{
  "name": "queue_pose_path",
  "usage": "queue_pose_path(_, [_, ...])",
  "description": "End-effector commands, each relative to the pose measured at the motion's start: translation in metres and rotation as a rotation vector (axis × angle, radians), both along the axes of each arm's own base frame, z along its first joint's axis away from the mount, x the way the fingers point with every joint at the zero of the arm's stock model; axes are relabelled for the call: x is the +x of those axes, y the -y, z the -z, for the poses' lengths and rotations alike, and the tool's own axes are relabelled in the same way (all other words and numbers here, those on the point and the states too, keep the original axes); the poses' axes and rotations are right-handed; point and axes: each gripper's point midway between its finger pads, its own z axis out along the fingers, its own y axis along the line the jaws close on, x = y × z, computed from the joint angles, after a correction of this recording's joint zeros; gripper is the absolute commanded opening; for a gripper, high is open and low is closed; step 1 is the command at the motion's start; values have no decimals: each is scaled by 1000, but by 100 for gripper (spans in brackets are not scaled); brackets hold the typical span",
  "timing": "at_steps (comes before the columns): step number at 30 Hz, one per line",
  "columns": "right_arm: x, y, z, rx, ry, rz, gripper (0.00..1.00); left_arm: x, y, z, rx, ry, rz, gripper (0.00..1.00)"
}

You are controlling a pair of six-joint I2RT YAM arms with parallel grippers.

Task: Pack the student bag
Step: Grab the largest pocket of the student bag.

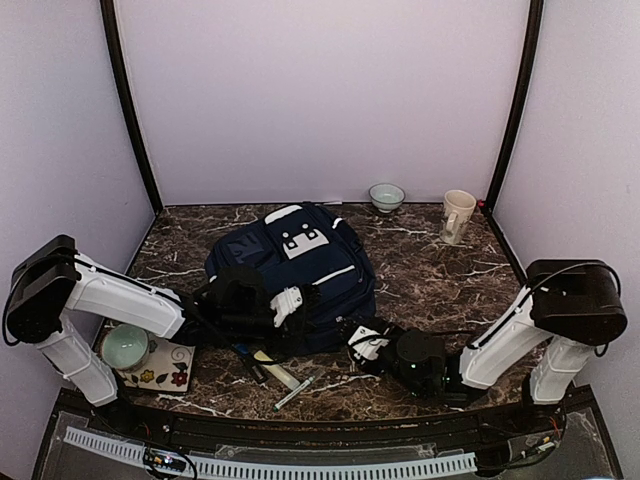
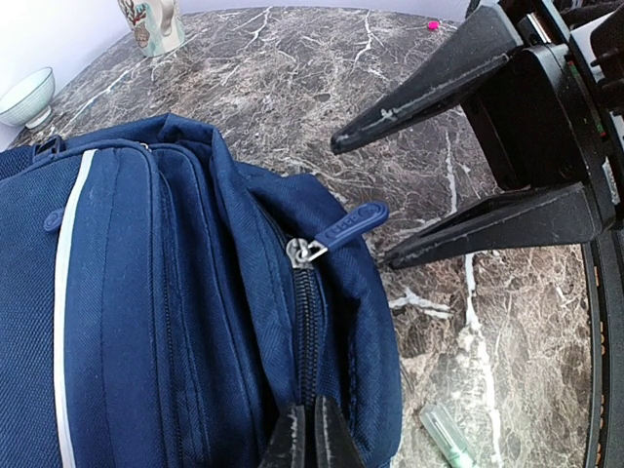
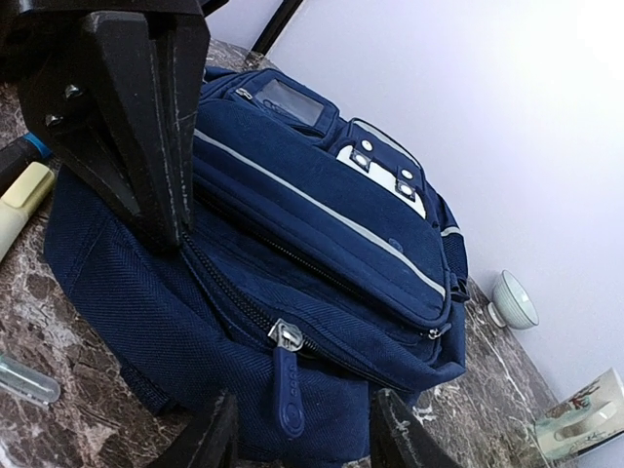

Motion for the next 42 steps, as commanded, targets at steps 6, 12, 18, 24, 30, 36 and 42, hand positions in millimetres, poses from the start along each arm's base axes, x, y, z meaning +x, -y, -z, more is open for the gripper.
queue_pose_path(6, [5,-16,-5,32,18,-4,34,-3,0,-23,-62,32,14,0])
queue_pose_path(12, [10,-13,-3,42,6,6,24,-4,0,-23,-62,29,16,0])
queue_pose_path(18, [14,-11,-2,45,-13,7,15,-4,0,-24,-64,31,18,0])
queue_pose_path(24, [17,-10,0,50,-29,15,12,-4,0,-24,-66,34,17,0])
queue_pose_path(30, [23,-4,0,80,-60,32,10,-4,1,-25,-73,35,20,0])
queue_pose_path(36, [27,-3,4,107,-105,32,11,-5,1,-25,-78,33,23,0])
queue_pose_path(42, [32,-3,6,129,-135,34,18,-6,2,-26,-81,31,32,0])
